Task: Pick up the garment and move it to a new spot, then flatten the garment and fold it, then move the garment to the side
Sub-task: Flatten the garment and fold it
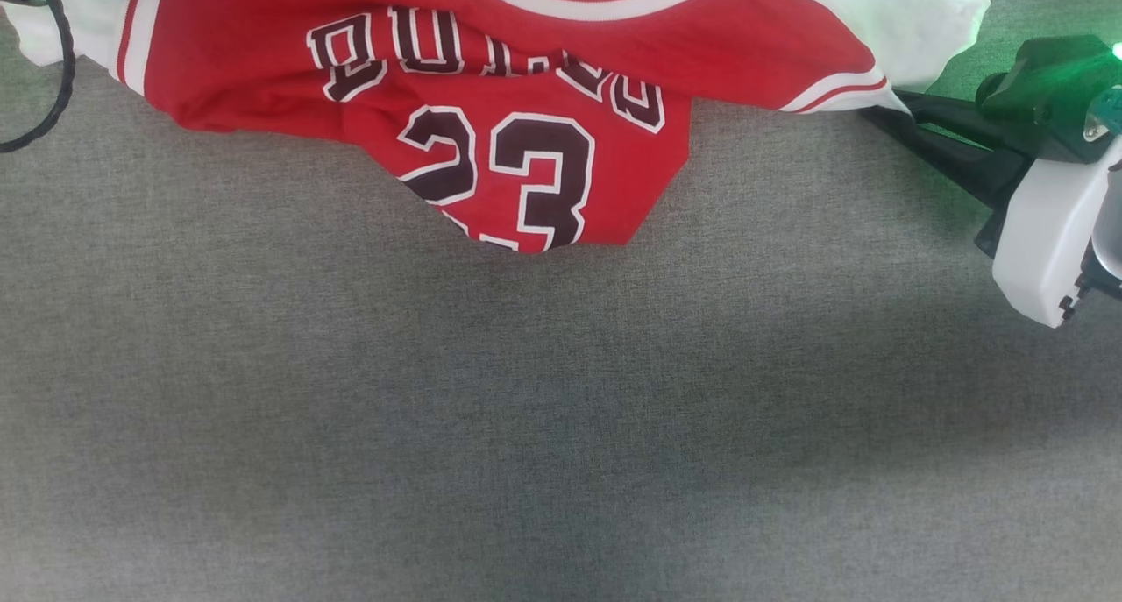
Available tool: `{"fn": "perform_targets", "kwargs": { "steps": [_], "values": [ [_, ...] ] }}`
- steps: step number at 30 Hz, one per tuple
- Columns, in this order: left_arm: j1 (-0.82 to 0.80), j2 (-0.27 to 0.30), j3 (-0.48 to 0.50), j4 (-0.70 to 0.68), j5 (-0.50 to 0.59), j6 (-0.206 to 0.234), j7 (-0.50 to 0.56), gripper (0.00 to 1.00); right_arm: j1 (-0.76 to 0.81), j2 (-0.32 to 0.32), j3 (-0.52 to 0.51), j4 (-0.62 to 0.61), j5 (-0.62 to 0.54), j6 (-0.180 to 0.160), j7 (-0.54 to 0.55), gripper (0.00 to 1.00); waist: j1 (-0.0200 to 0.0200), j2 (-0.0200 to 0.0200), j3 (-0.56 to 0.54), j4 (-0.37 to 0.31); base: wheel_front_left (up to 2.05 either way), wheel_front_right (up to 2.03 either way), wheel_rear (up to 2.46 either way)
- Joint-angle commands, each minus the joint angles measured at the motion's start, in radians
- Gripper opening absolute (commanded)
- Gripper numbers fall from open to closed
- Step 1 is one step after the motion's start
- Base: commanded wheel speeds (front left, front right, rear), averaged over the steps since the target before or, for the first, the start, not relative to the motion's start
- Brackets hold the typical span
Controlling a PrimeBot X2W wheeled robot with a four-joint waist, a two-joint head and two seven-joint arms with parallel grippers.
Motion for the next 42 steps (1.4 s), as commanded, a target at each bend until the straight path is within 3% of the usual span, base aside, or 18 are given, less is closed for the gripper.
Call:
{"fn": "perform_targets", "kwargs": {
  "steps": [1,4,6,7,8,17,24,29,34,37,42],
  "values": [
    [0.091,-0.019,-0.053,0.014,-0.021,-0.007,0.051,1.00,0.044,-0.010,0.056,0.040,-0.001,0.000,0.029,0.00,0.0000,-0.0001,0.000,0.001,0.00,0.00,0.00],
    [0.092,-0.021,-0.069,0.003,-0.069,-0.007,0.095,0.97,0.029,-0.003,0.048,0.043,0.002,0.000,0.021,0.00,0.0000,-0.0001,0.001,0.002,0.00,0.00,0.00],
    [0.093,-0.016,-0.083,-0.010,-0.087,-0.007,0.097,0.69,0.023,0.003,0.040,0.046,0.004,-0.001,0.010,0.00,0.0000,-0.0001,0.000,0.001,0.00,0.00,0.00],
    [0.090,-0.010,-0.090,-0.016,-0.087,-0.007,0.081,0.40,0.018,0.006,0.036,0.047,0.002,-0.001,0.006,0.00,0.0000,-0.0001,0.000,0.000,0.00,0.00,0.00],
    [0.093,-0.007,-0.095,-0.020,-0.094,-0.007,0.072,0.00,0.014,0.010,0.033,0.050,0.000,-0.001,0.003,0.00,0.0000,-0.0001,-0.001,0.000,0.00,0.00,0.00],
    [0.092,0.009,-0.122,-0.027,-0.117,-0.006,-0.059,0.00,0.005,0.034,-0.011,0.081,0.027,-0.002,-0.046,0.00,0.0000,-0.0001,-0.030,0.005,0.00,0.00,0.00],
    [0.070,-0.010,-0.065,-0.033,-0.166,-0.005,-0.352,0.00,0.033,0.030,-0.166,0.122,0.081,-0.001,-0.161,0.00,0.0000,-0.0001,-0.104,0.040,0.00,0.00,0.00],
    [0.090,-0.040,-0.024,-0.048,-0.239,-0.005,-0.479,0.00,0.060,0.034,-0.280,0.162,0.137,-0.001,-0.187,0.00,0.0000,-0.0001,-0.147,0.058,0.00,0.00,0.00],
    [0.061,-0.073,0.018,-0.014,-0.275,-0.005,-0.604,0.00,0.029,0.118,-0.389,0.268,0.253,-0.001,-0.137,0.00,0.0000,-0.0001,-0.170,0.066,0.00,0.00,0.00],
    [0.004,-0.120,0.043,0.064,-0.260,0.004,-0.691,0.00,-0.054,0.190,-0.433,0.396,0.242,-0.001,-0.114,0.00,0.0000,-0.0001,-0.175,0.063,0.00,0.00,0.00],
    [-0.143,-0.208,0.098,0.215,-0.234,0.059,-0.877,0.00,-0.259,0.315,-0.488,0.645,0.161,-0.001,-0.141,0.00,0.0000,-0.0001,-0.184,0.063,0.00,0.00,0.00]
  ]
}}
